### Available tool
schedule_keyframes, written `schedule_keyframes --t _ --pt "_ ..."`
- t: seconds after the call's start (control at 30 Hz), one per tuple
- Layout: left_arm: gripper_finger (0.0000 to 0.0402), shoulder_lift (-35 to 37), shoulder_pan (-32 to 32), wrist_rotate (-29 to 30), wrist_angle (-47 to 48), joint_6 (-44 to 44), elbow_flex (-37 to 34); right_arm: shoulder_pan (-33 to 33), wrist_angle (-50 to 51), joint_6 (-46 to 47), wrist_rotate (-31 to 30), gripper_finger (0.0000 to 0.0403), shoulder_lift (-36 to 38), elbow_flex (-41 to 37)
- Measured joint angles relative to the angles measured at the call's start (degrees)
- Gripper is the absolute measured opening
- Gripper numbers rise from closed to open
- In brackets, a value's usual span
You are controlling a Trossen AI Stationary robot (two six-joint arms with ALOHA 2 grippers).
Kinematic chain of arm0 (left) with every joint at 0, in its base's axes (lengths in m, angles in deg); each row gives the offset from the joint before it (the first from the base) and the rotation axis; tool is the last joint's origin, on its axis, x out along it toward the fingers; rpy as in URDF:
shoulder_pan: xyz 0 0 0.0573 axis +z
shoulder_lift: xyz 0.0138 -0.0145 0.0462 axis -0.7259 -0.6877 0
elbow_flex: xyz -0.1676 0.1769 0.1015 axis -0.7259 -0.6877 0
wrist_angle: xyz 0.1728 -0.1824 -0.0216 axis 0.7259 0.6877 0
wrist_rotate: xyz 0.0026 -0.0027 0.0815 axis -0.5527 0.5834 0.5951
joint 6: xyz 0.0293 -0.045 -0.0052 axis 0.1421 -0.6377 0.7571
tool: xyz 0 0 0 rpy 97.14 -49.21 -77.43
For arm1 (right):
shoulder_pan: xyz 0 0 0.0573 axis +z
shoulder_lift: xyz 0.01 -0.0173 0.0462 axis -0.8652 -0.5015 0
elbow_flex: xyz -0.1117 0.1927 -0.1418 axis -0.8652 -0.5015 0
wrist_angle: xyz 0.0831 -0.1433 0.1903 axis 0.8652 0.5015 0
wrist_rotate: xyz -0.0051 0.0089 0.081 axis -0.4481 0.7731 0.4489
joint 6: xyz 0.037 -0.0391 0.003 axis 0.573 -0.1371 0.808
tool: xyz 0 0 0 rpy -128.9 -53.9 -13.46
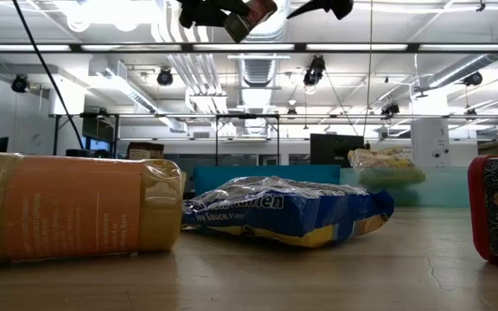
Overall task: Pick & Place Food Item
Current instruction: Put the red seasoning can into the yellow bin
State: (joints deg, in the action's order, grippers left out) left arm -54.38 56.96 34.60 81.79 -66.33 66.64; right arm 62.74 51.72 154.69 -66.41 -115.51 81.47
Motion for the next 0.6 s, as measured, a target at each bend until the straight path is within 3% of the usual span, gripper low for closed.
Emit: schedule_keyframes --t 0.27,0.6 --pt "0.0298 0.0 -0.04 -0.48 -0.54 0.65 0.0 -0.29 -6.41 -4.57 -0.79 0.0364 -1.79 0.24" --pt "0.0298 0.0 -0.22 -1.61 -0.36 0.67 0.0 -1.78 -6.43 -5.05 -0.83 0.0364 -3.51 1.92"
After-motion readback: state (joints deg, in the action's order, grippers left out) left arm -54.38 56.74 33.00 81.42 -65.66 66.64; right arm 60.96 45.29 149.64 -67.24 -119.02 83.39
